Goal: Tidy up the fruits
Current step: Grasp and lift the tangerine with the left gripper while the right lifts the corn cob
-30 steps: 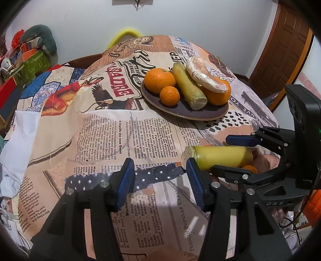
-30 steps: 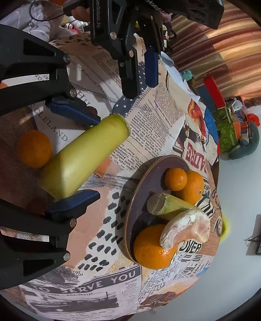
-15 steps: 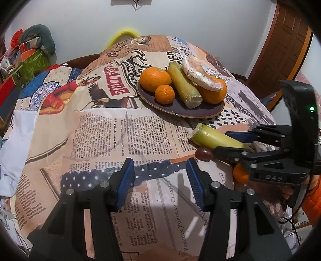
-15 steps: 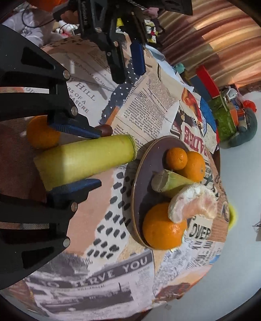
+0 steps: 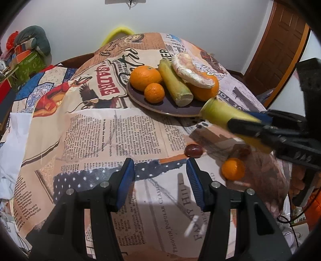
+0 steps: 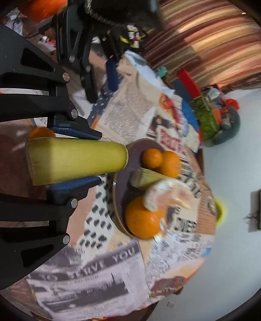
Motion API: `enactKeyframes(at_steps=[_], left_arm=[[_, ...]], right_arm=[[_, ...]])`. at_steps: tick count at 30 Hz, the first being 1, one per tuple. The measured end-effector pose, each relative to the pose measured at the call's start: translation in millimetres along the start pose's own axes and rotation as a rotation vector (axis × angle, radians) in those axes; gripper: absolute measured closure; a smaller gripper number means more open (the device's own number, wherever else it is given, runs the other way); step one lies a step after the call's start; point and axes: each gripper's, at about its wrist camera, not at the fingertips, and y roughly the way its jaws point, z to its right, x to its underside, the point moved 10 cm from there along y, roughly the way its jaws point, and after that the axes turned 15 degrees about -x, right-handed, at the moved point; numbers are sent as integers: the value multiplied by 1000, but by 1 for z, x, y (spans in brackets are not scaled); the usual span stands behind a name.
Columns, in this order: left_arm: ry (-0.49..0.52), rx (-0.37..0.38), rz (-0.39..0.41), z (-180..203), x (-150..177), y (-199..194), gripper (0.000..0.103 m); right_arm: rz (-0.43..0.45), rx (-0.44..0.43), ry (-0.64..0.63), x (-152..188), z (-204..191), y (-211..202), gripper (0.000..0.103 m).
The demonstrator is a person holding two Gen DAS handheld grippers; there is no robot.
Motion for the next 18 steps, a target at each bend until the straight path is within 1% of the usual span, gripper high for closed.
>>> enactKeyframes(at_steps=[3, 6, 9, 12, 14, 15, 18], left_arm=[[1, 14, 2, 8, -2, -5, 49], [1, 37, 2, 18, -3, -10, 49], [11, 52, 6, 31, -5, -15, 49], [30, 66, 8, 46, -5, -17, 49], [46, 77, 4, 59, -5, -17, 49], [51, 80, 3, 63, -5, -16, 49], [69, 104, -8, 80, -3, -13, 49]], right_arm=[[54, 18, -1, -5, 1, -23, 68], [86, 41, 7, -2, 4, -43, 68], [105, 100, 10, 11, 10, -61, 68], [105, 131, 38, 22, 24, -71, 68], [100, 169, 62, 32, 38, -77, 68], [92, 191, 81, 39, 49, -78, 68], [68, 210, 143, 54, 72, -73, 68]])
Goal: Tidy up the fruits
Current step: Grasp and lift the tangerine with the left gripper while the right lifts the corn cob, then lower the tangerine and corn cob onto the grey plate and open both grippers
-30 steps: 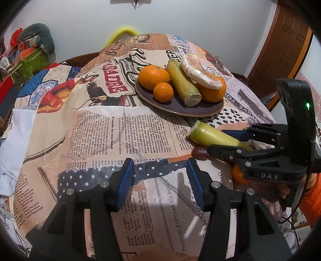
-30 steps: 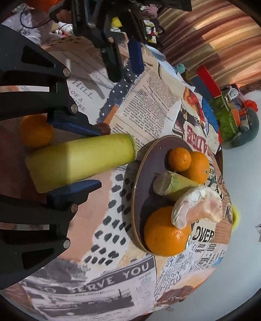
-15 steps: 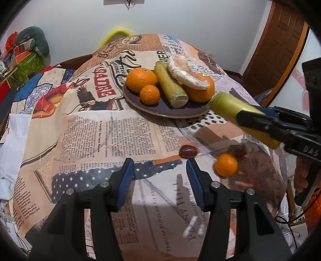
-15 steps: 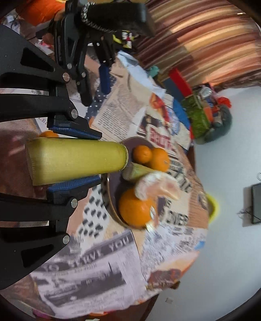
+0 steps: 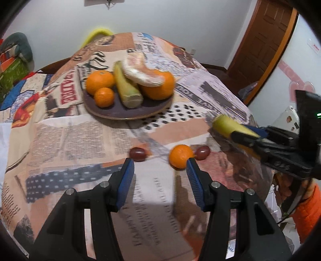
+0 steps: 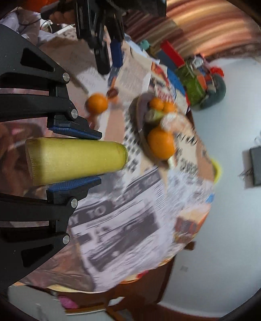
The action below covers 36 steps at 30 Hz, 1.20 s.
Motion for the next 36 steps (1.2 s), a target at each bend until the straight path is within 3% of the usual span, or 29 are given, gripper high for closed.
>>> enactKeyframes(at_steps=[6, 12, 22, 28, 36], left_arm=[[41, 29, -21, 26, 4, 13, 51], [47, 30, -28, 34, 3, 27, 58], [43, 27, -21, 37, -5, 44, 69], [25, 15, 10, 23, -9, 33, 70], [-48, -48, 89, -27, -35, 6, 70]], right_arm=[[-39, 22, -5, 22, 7, 11, 67], [-69, 20, -57, 21, 2, 10, 66], [-67, -12, -26, 21, 6, 17, 69], [-30, -45, -7, 11, 2, 12, 69], [57, -84, -18, -26, -15, 8, 69]])
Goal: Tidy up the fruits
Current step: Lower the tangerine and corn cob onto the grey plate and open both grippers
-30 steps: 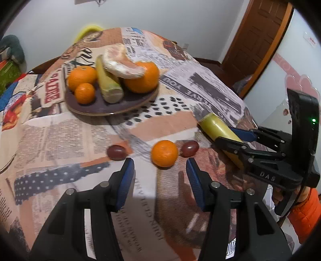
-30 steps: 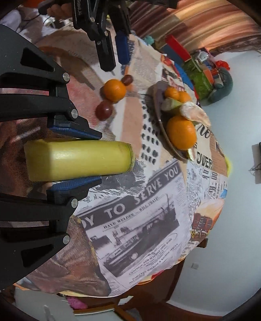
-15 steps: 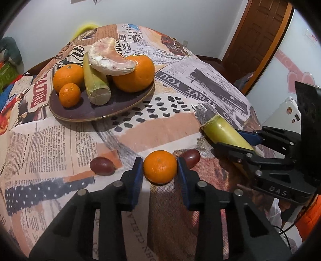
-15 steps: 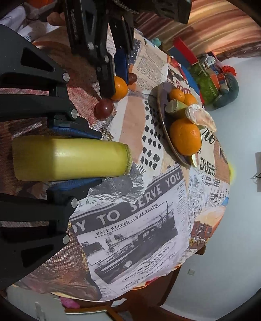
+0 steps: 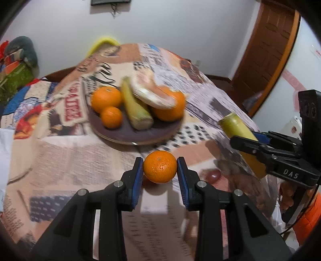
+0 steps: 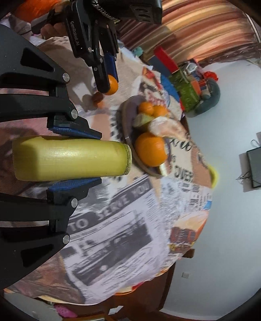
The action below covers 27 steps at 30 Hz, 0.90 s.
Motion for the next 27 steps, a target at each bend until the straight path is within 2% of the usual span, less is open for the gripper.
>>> enactKeyframes(at_steps=[10, 18, 27], left_arm=[[-70, -62, 10, -55, -20, 17, 70], [-71, -81, 1, -69, -34, 46, 70], [-90, -78, -4, -83, -47, 69, 69]], right_arm=[[37, -34, -42, -46, -21, 27, 69], [30, -29, -67, -72, -23, 55, 69], [17, -67, -109, -102, -47, 84, 69]])
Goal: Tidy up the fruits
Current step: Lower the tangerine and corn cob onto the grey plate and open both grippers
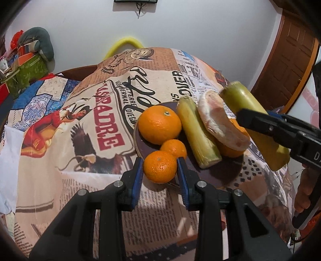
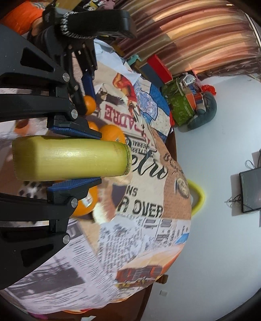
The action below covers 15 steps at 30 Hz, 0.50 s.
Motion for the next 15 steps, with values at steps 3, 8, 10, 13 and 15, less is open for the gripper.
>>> enactKeyframes(at_steps=[3, 8, 10, 13, 15], left_arm=[[-2, 1, -11, -2, 0, 7, 70], [-8, 15, -14, -3, -2, 13, 70], [-4, 18, -14, -3, -4, 15, 70], [-8, 28, -18, -2, -6, 19, 69], [-11, 39, -21, -1, -8, 20, 69]], right_arm=[[-17, -8, -10, -6, -6, 14, 69], [-49, -21, 0, -14, -11, 38, 69], [-67, -19, 8, -16, -10, 48, 69], [-76, 5, -5, -16, -10, 53, 69], [-83, 11, -15, -17, -10, 54, 68]])
